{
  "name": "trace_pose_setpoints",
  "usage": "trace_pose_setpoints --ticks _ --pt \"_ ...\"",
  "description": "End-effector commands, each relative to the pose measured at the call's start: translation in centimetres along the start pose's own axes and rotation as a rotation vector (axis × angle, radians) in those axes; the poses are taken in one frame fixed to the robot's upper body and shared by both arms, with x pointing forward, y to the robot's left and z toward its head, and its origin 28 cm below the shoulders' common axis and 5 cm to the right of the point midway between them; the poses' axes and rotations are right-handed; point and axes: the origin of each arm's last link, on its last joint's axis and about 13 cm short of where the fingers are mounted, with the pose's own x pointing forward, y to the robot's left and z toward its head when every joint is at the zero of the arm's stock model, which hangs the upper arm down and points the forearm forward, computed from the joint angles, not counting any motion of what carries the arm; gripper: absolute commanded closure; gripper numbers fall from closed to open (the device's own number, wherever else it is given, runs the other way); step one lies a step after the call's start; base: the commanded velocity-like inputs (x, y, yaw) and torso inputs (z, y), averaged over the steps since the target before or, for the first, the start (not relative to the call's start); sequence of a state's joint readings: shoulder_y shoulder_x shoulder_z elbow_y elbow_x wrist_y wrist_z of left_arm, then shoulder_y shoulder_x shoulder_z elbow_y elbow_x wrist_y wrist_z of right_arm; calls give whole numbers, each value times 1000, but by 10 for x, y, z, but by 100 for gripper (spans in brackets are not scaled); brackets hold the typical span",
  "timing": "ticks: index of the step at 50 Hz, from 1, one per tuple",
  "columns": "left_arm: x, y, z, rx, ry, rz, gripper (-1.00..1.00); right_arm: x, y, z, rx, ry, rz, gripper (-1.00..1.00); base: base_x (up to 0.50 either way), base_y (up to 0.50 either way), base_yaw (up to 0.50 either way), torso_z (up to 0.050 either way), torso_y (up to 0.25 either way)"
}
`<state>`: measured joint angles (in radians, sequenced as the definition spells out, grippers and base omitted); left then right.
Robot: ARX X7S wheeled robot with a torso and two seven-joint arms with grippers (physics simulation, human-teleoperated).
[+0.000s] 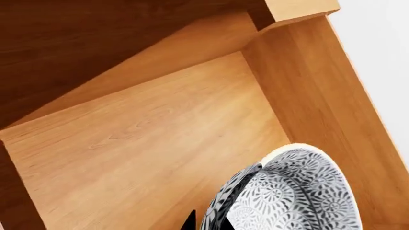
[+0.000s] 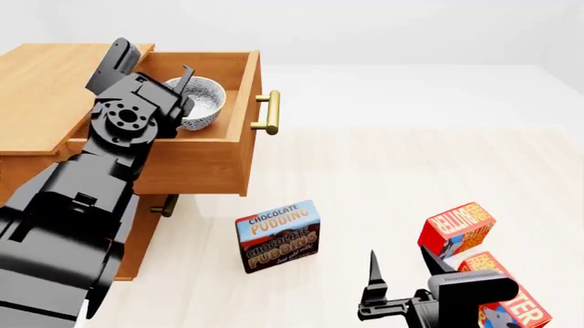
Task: Put the bowl in the top drawer of the cabinet.
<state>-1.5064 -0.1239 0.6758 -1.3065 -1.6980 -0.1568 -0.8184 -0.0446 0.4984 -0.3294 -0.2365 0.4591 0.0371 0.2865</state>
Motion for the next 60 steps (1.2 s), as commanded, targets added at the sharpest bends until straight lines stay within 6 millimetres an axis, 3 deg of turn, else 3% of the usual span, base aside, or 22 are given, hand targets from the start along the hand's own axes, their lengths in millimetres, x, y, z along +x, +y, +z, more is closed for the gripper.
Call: trace_pose_setpoints --ticks 1,2,3,18,38,60 --pt "1 0 -3 12 -4 18 100 -1 -1 -3 3 8 -5 -100 0 0 0 0 0" --pt "1 0 -3 13 -4 17 100 -1 -1 -3 3 8 -5 -100 0 0 0 0 0" --pt "1 0 -2 14 -5 16 -100 -1 -1 -3 4 8 -4 -100 0 0 0 0 0" --pt "-1 -1 3 10 -25 22 -100 -2 -1 -2 4 7 -6 -100 0 0 0 0 0" --pt "-22 -4 13 17 -47 -62 -100 -3 -3 -3 5 5 -6 -100 0 0 0 0 0" --pt "-76 -10 29 45 -111 -292 -100 -8 -5 -7 16 2 -11 -100 0 0 0 0 0"
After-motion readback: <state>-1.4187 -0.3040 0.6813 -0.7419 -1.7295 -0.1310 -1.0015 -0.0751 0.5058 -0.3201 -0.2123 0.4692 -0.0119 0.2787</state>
